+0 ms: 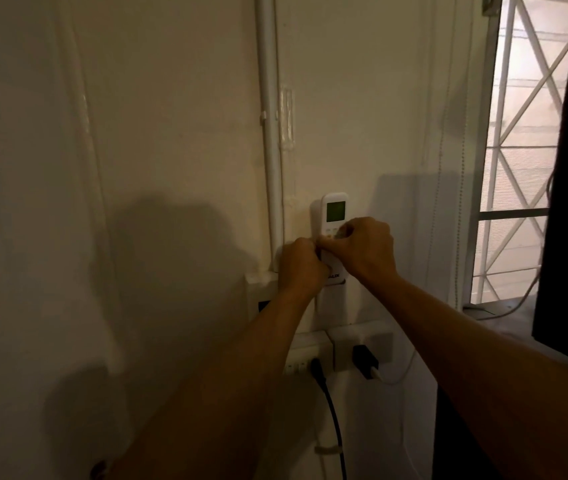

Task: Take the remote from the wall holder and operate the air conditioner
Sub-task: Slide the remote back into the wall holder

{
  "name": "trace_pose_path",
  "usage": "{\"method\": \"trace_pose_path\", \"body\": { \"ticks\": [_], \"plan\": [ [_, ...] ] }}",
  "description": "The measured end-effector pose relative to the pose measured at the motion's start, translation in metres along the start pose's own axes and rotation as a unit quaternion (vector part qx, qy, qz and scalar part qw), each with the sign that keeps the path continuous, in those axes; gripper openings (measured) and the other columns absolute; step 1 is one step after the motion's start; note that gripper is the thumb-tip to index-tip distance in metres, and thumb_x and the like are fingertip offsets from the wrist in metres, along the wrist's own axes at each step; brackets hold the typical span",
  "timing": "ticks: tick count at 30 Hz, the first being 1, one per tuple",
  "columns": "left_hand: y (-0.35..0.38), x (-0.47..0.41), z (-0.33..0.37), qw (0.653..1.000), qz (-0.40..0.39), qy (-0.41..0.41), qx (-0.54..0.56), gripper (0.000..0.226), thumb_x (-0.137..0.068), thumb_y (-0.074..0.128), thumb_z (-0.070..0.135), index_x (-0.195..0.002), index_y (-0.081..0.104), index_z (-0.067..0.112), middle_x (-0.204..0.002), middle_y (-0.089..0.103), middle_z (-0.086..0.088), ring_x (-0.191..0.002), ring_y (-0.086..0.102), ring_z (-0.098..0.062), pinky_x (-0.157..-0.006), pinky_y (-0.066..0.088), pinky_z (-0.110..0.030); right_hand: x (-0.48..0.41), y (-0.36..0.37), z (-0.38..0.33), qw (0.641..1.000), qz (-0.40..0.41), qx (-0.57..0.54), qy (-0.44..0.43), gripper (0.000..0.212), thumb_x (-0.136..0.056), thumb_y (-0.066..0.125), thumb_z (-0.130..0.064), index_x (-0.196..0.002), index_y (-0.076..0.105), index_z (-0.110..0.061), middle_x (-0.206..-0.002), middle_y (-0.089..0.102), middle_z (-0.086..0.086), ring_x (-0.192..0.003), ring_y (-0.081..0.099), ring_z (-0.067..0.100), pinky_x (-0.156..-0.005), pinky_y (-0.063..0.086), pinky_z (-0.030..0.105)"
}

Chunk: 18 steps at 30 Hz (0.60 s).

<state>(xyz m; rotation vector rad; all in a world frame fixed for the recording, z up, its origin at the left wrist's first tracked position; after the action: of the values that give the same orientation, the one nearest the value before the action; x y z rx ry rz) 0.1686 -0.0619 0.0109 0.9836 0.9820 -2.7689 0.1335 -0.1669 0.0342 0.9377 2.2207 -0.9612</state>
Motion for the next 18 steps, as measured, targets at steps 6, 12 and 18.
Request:
{"method": "trace_pose_path", "body": {
  "ticks": [6, 12, 18],
  "plan": [
    [0.011, 0.008, -0.002, 1.000, 0.012, 0.011, -0.024, 0.031, -0.083, 0.070, 0.021, -0.110, 0.068, 0.009, -0.107, 0.073, -0.013, -0.096, 0.069, -0.025, -0.077, 0.057, -0.034, -0.003, 0.005, 0.010, 0.999, -0.020, -0.003, 0.031, 0.048, -0.065, 0.081, -0.047, -0.088, 0.074, -0.006, -0.095, 0.076, 0.014, -0.083, 0.074, 0.022, -0.056, 0.047, 0.018],
    [0.020, 0.010, -0.008, 0.997, 0.021, 0.004, -0.072, 0.026, -0.084, 0.070, 0.020, -0.107, 0.068, 0.007, -0.105, 0.071, -0.013, -0.095, 0.068, -0.025, -0.072, 0.055, -0.032, -0.005, 0.009, 0.011, 0.998, -0.046, 0.012, 0.047, 0.054, -0.063, 0.081, -0.049, -0.090, 0.071, -0.003, -0.090, 0.074, 0.013, -0.076, 0.070, 0.022, -0.056, 0.049, 0.024],
    [0.025, 0.008, -0.020, 0.996, 0.029, -0.034, -0.071, 0.012, -0.087, 0.065, 0.017, -0.092, 0.070, 0.007, -0.096, 0.071, -0.013, -0.082, 0.068, -0.020, -0.057, 0.045, -0.023, 0.007, 0.014, 0.017, 0.995, -0.067, 0.046, 0.060, 0.042, -0.064, 0.080, -0.049, -0.069, 0.058, -0.014, -0.069, 0.061, 0.004, -0.061, 0.059, 0.015, -0.044, 0.033, 0.018]
  ]
}}
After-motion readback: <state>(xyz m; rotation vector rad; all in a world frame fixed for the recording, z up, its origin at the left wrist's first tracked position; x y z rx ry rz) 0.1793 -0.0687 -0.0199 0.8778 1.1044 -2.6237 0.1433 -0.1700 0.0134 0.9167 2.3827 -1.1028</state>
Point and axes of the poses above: each hand's wrist, its own x-axis away from the middle knuckle, its own y-axis out of the palm, z = x × y, the point moved 2 cm from there along -x, towards the middle knuckle
